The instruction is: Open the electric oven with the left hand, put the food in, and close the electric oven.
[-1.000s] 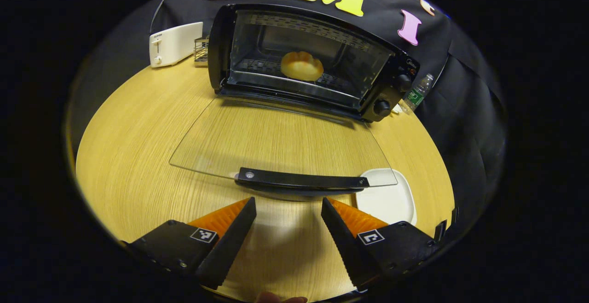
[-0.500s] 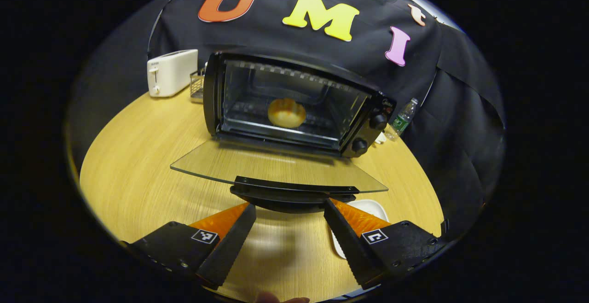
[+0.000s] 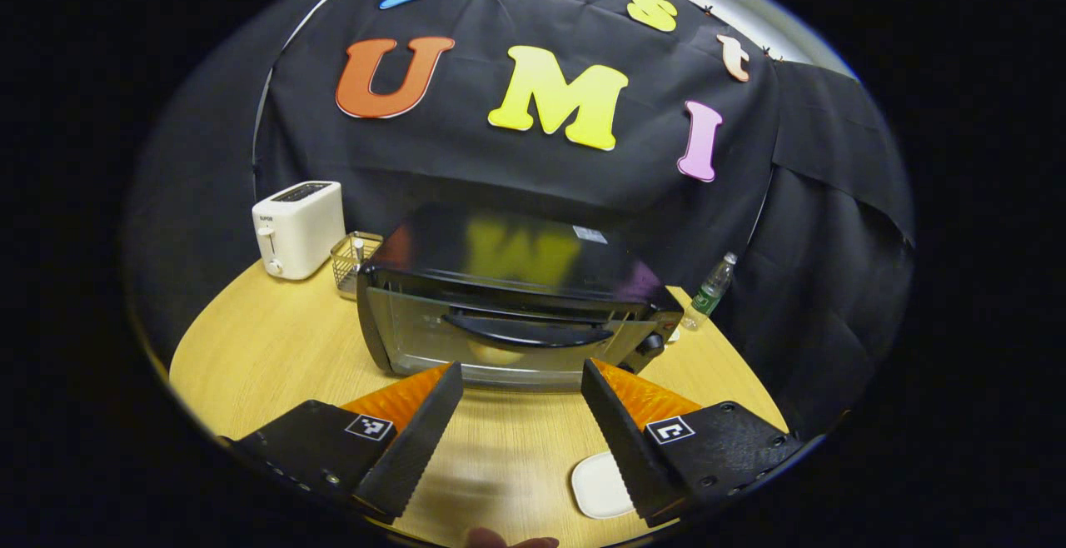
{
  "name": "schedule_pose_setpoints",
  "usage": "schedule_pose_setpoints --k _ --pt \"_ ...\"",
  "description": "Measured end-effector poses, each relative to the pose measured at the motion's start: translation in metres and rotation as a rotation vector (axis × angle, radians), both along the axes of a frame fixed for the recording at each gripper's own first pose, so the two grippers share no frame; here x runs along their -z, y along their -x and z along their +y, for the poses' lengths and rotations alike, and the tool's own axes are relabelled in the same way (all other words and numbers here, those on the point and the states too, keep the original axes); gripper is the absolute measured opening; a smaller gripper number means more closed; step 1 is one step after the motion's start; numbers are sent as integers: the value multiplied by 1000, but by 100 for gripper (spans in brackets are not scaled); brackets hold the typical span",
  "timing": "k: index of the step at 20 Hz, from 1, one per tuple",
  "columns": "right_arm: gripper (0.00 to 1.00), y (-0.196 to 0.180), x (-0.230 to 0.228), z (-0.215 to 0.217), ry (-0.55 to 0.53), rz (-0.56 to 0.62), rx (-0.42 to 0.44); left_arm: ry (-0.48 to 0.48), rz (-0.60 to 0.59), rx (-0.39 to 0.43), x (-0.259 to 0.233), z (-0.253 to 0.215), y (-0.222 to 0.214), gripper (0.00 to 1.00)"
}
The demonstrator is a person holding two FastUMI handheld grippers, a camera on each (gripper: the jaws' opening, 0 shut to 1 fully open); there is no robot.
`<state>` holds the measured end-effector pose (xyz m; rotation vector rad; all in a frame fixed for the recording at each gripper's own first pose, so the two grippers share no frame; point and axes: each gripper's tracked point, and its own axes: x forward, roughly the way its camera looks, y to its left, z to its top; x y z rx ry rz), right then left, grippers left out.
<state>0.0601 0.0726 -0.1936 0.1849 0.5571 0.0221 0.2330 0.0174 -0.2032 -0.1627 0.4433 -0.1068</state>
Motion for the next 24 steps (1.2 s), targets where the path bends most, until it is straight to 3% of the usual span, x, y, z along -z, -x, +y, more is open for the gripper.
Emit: schedule_pose_setpoints --k 1,4,7,12,18,22,24 --pt "99 -5 -6 -3 1 -16 -12 1 -18 -9 -10 0 1 94" --pt "96 -21 -23 -12 26 -79 -66 -6 -60 -41 -36 3 7 94" --pt "96 -35 -44 -16 65 -156 -123 -8 -125 -69 -77 3 36 94" --pt "96 -33 -72 -5 56 -256 -138 -32 -236 -87 -154 14 100 94" --pt "96 24 -110 28 52 -314 -147 -93 -331 -108 -206 45 198 94" --pt "99 74 -137 51 70 -373 -155 -99 -351 -129 -217 63 270 94" --pt "96 98 -138 62 80 -381 -159 -104 -360 -139 -218 73 300 94"
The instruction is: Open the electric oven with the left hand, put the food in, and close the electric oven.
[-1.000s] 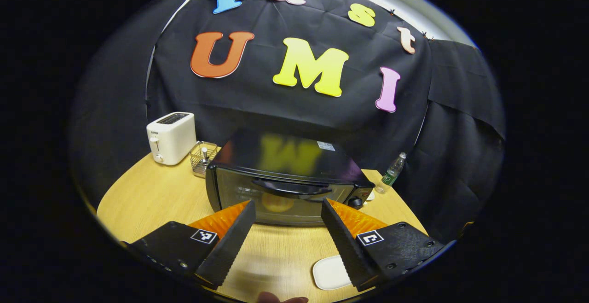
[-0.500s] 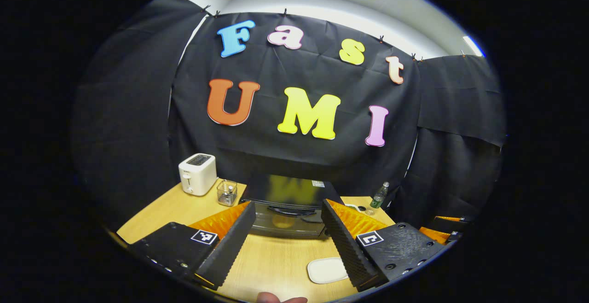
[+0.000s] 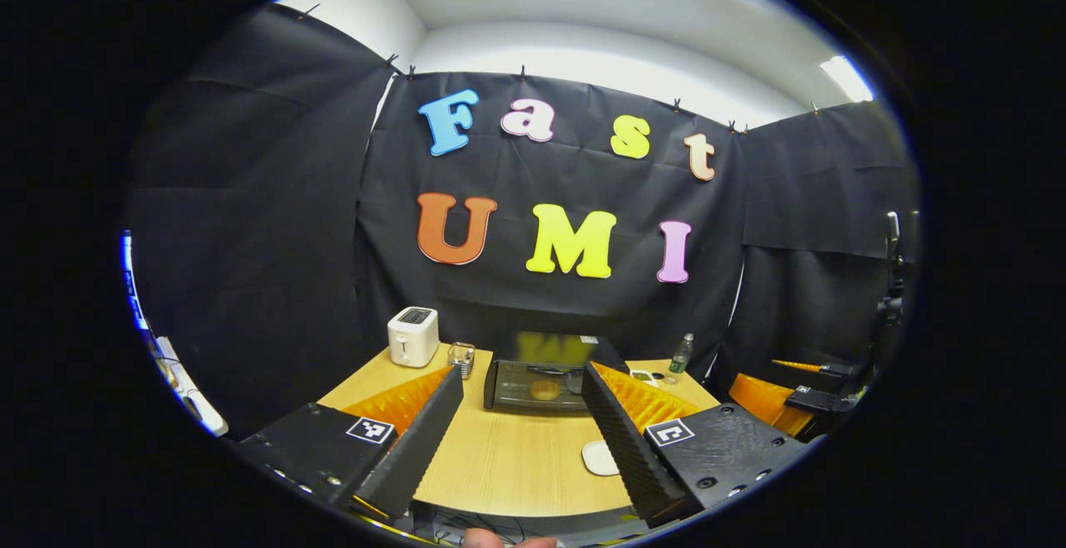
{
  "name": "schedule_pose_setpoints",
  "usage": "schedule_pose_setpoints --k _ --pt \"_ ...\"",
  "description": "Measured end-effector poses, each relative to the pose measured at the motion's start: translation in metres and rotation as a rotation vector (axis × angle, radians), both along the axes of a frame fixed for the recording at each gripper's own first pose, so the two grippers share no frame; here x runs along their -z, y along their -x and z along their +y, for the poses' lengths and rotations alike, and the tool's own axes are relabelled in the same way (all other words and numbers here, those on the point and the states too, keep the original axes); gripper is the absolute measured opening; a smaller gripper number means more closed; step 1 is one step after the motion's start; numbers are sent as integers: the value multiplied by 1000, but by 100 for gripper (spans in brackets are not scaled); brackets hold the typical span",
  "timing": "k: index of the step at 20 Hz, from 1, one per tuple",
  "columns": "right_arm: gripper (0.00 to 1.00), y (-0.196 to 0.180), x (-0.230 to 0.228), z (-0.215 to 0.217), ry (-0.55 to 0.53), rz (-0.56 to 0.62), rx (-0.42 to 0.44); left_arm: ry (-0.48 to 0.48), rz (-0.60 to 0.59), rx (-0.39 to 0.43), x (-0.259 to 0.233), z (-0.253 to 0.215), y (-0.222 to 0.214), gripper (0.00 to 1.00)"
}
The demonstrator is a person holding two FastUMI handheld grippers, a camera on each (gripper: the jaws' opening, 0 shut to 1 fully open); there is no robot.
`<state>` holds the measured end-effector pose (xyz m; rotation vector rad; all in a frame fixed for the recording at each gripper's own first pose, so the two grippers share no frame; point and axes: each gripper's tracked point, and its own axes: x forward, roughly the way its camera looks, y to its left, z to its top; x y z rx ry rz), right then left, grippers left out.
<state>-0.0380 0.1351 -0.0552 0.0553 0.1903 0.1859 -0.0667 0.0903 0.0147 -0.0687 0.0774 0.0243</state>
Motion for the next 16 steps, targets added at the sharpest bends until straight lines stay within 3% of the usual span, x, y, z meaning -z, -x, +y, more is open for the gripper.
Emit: schedule_pose_setpoints --k 6,16 --pt "96 49 -1 22 23 4 -6 5 -22 -15 -1 15 54 94" --pt "96 73 5 31 54 15 -37 -24 -7 6 13 6 83 94"
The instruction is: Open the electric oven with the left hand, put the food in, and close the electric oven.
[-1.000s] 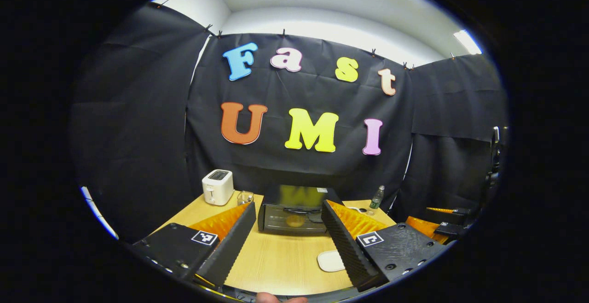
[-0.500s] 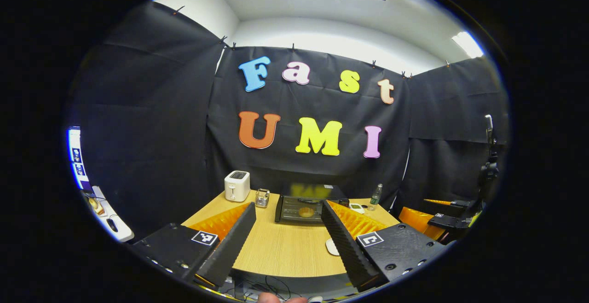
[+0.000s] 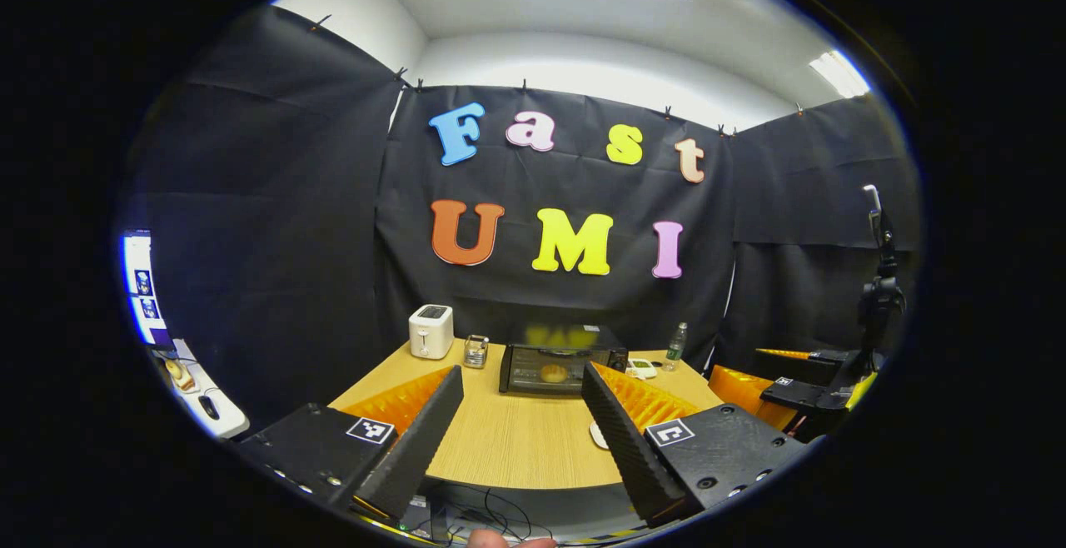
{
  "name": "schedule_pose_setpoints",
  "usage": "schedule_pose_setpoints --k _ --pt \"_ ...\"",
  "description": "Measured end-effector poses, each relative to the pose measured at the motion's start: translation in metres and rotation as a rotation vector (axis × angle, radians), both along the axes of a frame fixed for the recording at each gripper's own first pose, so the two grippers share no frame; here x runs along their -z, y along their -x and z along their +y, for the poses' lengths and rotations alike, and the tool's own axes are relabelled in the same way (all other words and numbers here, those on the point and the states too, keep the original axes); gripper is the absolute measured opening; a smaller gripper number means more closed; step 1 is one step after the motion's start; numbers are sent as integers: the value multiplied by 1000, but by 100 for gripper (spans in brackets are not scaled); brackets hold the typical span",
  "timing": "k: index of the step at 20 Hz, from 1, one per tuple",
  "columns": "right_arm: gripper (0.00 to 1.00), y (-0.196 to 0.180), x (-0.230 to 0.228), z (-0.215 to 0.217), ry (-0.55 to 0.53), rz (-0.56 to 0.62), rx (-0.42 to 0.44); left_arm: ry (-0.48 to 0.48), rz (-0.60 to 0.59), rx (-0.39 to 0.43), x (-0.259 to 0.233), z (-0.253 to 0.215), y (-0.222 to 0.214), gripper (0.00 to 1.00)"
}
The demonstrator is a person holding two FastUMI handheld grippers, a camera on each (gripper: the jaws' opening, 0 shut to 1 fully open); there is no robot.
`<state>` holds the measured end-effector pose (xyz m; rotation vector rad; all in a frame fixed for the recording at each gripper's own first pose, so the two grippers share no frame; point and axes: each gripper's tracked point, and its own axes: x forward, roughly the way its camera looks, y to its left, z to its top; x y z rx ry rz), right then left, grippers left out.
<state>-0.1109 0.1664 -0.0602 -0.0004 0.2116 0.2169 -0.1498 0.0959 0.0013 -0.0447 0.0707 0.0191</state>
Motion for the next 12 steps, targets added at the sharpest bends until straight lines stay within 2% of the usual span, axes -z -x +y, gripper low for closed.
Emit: schedule_pose_setpoints --k 12 --pt "96 1 4 -19 8 8 27 1 15 22 9 -14 2 94"
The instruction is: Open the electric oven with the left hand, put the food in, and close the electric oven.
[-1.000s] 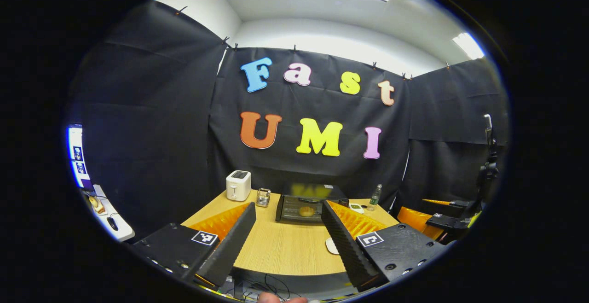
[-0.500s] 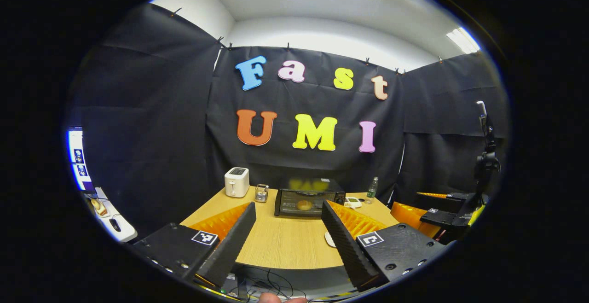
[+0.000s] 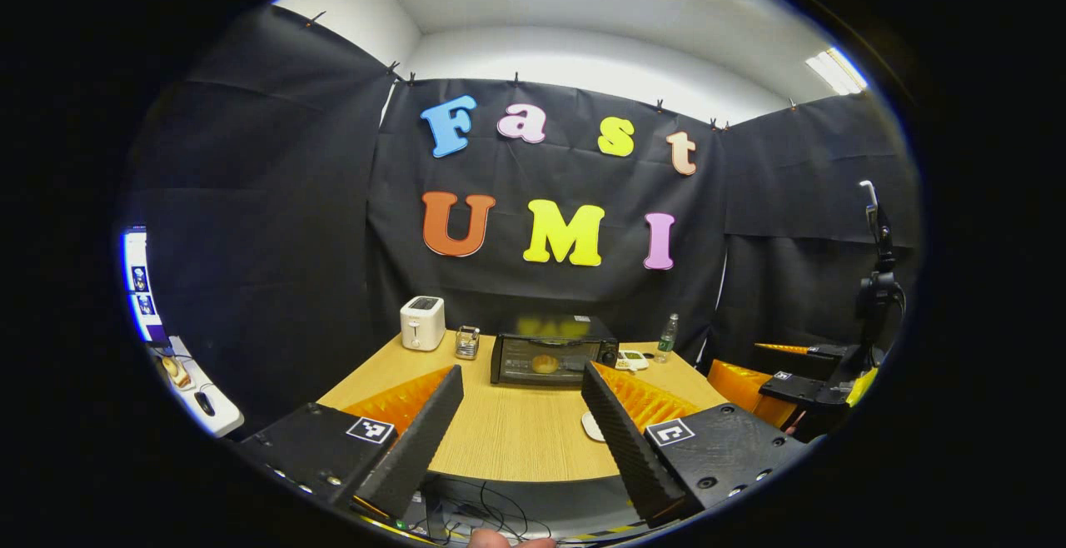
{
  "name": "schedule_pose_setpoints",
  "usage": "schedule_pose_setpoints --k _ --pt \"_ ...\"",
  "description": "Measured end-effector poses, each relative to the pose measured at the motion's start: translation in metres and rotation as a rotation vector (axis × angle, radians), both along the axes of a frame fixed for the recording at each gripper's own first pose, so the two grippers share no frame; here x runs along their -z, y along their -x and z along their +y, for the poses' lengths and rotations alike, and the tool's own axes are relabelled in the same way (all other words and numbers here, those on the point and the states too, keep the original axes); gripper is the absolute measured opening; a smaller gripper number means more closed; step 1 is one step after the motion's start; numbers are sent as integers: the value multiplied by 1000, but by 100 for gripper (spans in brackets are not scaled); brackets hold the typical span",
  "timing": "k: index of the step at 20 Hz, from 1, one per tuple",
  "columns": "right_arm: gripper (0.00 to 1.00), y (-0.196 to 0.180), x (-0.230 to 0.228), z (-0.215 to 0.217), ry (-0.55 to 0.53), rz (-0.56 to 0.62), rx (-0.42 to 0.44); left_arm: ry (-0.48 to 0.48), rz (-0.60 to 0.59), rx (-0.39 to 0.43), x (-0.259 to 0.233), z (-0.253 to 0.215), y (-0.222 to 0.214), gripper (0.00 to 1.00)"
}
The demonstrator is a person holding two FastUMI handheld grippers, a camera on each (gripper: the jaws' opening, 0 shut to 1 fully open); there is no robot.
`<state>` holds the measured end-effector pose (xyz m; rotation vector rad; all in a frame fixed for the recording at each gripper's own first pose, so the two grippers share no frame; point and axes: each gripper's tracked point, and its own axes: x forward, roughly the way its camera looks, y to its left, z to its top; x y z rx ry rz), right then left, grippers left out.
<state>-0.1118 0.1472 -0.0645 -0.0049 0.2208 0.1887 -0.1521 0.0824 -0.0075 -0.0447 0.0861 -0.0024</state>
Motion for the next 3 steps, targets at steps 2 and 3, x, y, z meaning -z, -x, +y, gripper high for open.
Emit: schedule_pose_setpoints --k 2,3 --pt "96 0 -4 -2 0 -7 3 -6 -6 -2 -1 -1 -2 94" --pt "96 -1 -4 -2 2 -9 3 -6 -4 -5 -1 1 -1 94"
